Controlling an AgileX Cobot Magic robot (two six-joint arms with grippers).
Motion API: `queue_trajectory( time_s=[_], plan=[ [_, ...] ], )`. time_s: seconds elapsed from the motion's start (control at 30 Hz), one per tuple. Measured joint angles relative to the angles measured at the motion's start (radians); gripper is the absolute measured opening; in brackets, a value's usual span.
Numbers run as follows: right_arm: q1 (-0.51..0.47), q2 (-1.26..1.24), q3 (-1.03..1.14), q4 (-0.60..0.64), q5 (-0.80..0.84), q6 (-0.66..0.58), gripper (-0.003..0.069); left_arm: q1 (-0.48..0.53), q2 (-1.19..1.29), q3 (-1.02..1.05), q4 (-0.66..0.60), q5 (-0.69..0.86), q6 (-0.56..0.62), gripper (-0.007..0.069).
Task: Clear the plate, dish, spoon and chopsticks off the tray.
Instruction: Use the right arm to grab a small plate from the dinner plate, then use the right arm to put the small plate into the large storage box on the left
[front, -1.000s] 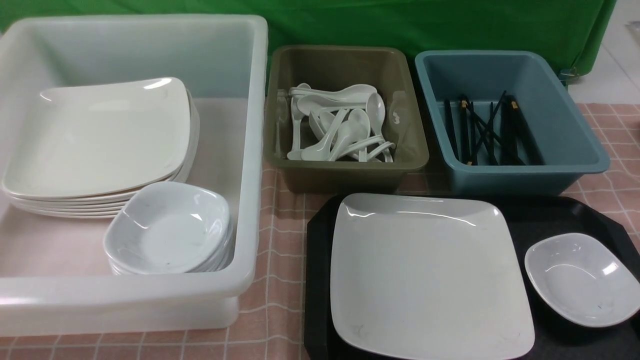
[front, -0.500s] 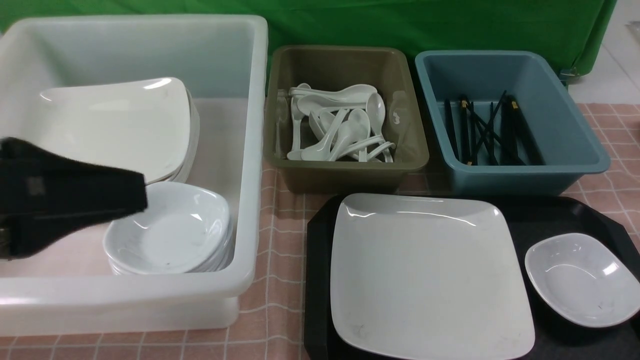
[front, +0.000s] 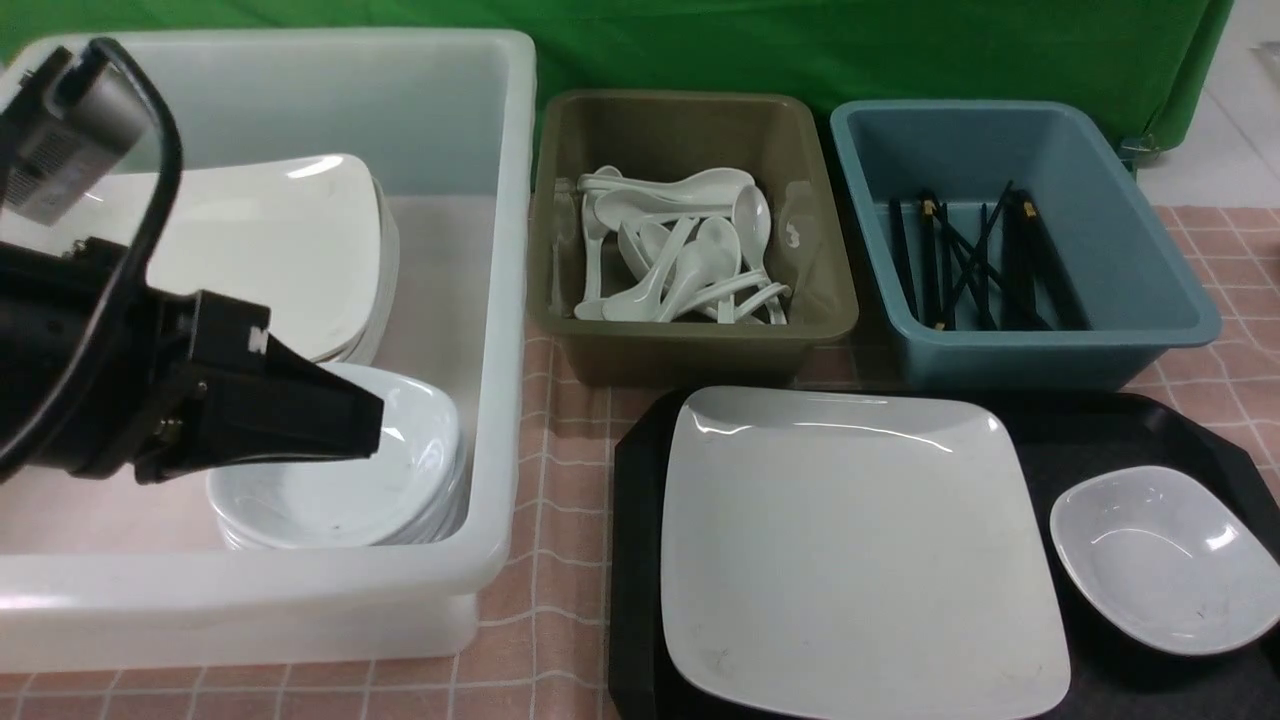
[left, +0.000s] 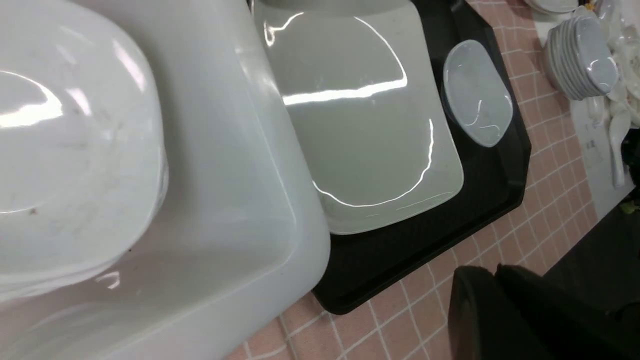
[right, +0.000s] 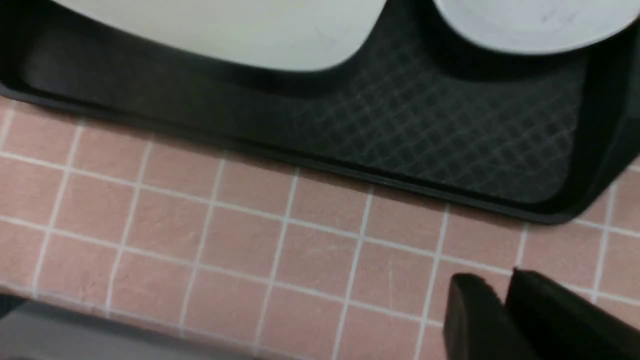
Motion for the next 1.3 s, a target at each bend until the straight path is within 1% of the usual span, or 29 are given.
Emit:
queue_trajectory(
  time_s=[0.03,0.13,0.17,0.2,0.23,0.27,0.33,0.37,0.57,0.7,0.73,0.77,0.83,0.9,0.93,1.0,1.03,1.07,1.1,1.17,1.23,1.27,1.3],
  plan=[
    [0.0,0.064,0.0,0.001,-0.038,-0.007,0.0228,0.0,0.0,0.0,0.015,-0.002,0.0,0.002],
    [0.02,0.247,-0.001,0.001,-0.175,-0.028,0.0375,0.0,0.0,0.0,0.058,-0.015,0.0,0.002],
    [0.022,0.271,-0.003,0.0,-0.184,-0.034,0.0385,0.0,0.0,0.0,0.063,-0.017,0.0,0.002],
    [0.038,0.356,-0.011,-0.005,-0.243,-0.046,0.0449,0.0,0.0,0.0,0.077,-0.03,0.0,0.002],
    [0.055,0.425,-0.021,-0.017,-0.302,-0.053,0.0497,0.0,0.0,0.0,0.086,-0.038,0.0,0.002],
    [0.057,0.448,-0.024,-0.02,-0.311,-0.055,0.0502,0.0,0.0,0.0,0.089,-0.04,0.0,0.002],
    [0.077,0.534,-0.039,-0.063,-0.385,-0.061,0.0533,0.0,0.0,0.0,0.095,-0.047,0.0,0.002],
    [0.092,0.627,-0.056,-0.119,-0.435,-0.064,0.0543,0.0,0.0,0.0,0.096,-0.056,0.0,0.002],
    [0.112,0.862,-0.103,-0.252,-0.507,-0.065,0.0549,0.0,0.0,0.0,0.097,-0.065,0.0,0.002],
    [0.112,0.955,-0.11,-0.314,-0.546,-0.066,0.0547,0.0,0.0,0.0,0.097,-0.066,0.0,0.002],
    [0.112,0.97,-0.11,-0.319,-0.556,-0.066,0.0538,0.0,0.0,0.0,0.097,-0.066,0.0,0.002],
    [0.112,0.979,-0.111,-0.325,-0.566,-0.066,0.0514,0.0,0.0,0.0,0.097,-0.066,0.0,0.002],
    [0.113,0.981,-0.111,-0.331,-0.583,-0.066,0.0435,0.0,0.0,0.0,0.097,-0.066,0.0,0.002],
    [0.113,0.981,-0.114,-0.333,-0.586,-0.066,0.0375,0.0,0.0,0.0,0.097,-0.066,0.0,0.002],
    [0.113,0.979,-0.123,-0.335,-0.579,-0.068,0.0262,0.0,0.0,0.0,0.097,-0.066,0.0,0.002],
    [0.12,0.959,-0.146,-0.34,-0.566,-0.071,0.0193,0.0,0.0,0.0,0.098,-0.063,0.0,0.002],
    [0.12,0.959,-0.149,-0.34,-0.565,-0.071,0.0188,0.0,0.0,0.0,0.098,-0.062,0.0,0.002],
    [0.12,0.932,-0.166,-0.34,-0.536,-0.071,0.0147,0.0,0.0,0.0,0.101,-0.059,0.0,0.002],
    [0.12,0.929,-0.169,-0.34,-0.532,-0.071,0.0147,0.0,0.0,0.0,0.101,-0.059,0.0,0.002],
    [0.12,0.875,-0.209,-0.336,-0.465,-0.074,0.0075,0.0,0.0,0.0,0.115,-0.058,0.0,0.002],
    [0.121,0.852,-0.227,-0.332,-0.423,-0.073,0.0075,0.0,0.0,0.0,0.119,-0.061,0.0,0.002],
    [0.129,0.811,-0.269,-0.326,-0.35,-0.071,0.0076,0.0,0.0,0.0,0.123,-0.077,0.0,0.002],
    [0.137,0.789,-0.286,-0.318,-0.321,-0.071,0.0076,0.0,0.0,0.0,0.124,-0.088,0.0,0.002]
  ],
)
